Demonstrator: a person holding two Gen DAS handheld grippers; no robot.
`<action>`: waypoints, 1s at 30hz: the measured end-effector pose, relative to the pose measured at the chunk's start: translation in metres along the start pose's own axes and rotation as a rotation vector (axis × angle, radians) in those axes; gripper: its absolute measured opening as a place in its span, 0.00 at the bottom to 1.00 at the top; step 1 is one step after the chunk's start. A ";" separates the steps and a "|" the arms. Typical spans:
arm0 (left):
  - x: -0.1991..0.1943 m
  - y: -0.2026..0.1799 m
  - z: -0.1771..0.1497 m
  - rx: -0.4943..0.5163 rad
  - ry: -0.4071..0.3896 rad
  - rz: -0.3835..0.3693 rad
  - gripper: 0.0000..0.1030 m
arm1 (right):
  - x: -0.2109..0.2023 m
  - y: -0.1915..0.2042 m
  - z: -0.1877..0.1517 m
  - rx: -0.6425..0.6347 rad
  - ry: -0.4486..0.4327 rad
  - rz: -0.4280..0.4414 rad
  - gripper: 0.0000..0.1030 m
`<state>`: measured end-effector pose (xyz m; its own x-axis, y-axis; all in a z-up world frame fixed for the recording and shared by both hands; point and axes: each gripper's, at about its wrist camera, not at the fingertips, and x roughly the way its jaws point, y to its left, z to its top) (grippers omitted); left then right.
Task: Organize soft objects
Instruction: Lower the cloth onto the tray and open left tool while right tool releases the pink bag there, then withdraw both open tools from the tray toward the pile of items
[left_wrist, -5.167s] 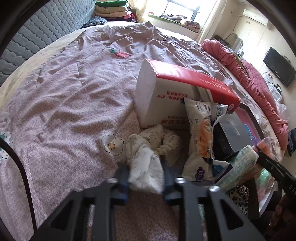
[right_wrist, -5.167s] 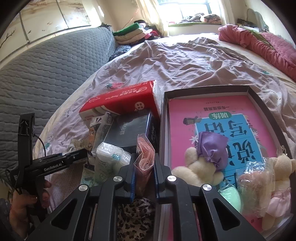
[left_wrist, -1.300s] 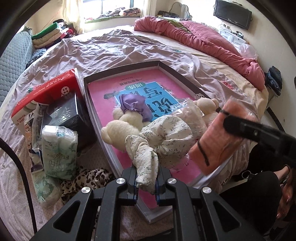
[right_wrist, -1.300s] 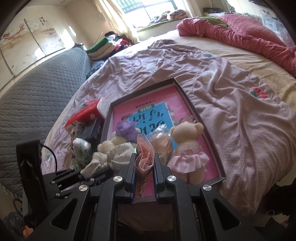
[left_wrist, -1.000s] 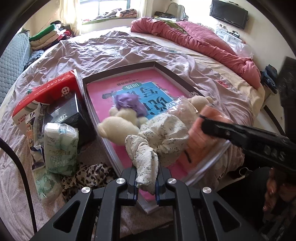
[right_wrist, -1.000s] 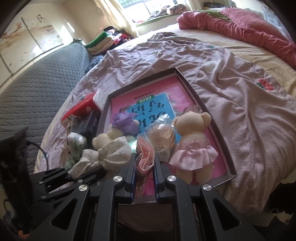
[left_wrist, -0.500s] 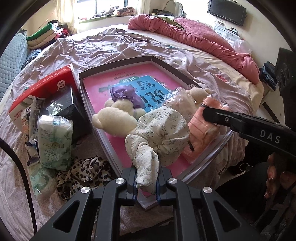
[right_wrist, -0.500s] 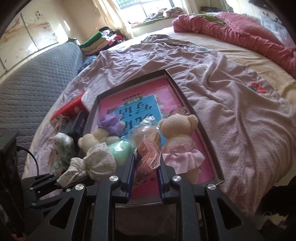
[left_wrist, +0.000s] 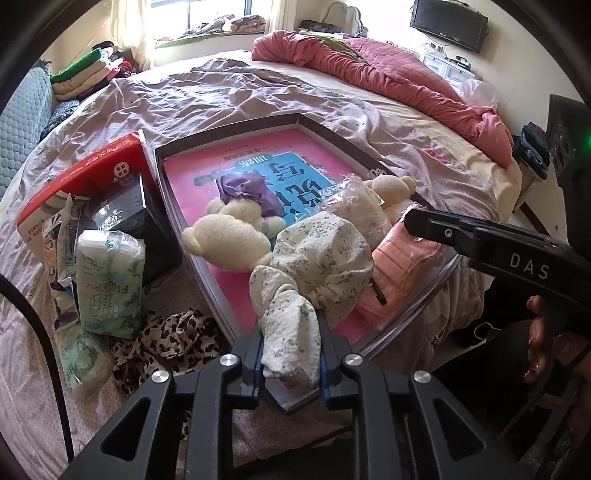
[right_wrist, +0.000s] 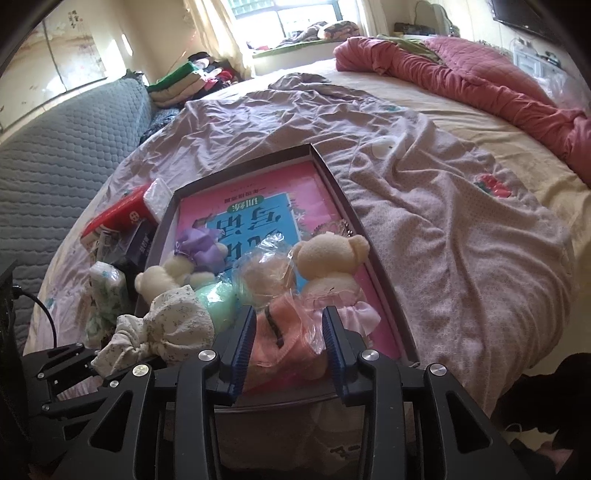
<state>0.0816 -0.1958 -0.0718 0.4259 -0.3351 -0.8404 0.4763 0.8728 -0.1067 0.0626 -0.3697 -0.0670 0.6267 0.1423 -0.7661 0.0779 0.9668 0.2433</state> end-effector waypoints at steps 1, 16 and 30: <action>0.000 0.000 0.000 -0.001 0.001 -0.005 0.23 | 0.000 0.000 0.000 0.001 -0.001 -0.002 0.38; -0.005 0.002 0.000 0.005 -0.005 -0.014 0.46 | -0.006 0.004 0.003 -0.002 -0.022 -0.016 0.50; -0.024 0.005 0.004 0.000 -0.070 -0.014 0.60 | -0.011 0.012 0.007 -0.026 -0.042 -0.029 0.60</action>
<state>0.0764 -0.1850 -0.0501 0.4717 -0.3717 -0.7996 0.4830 0.8676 -0.1183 0.0624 -0.3612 -0.0511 0.6564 0.1061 -0.7469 0.0760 0.9757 0.2054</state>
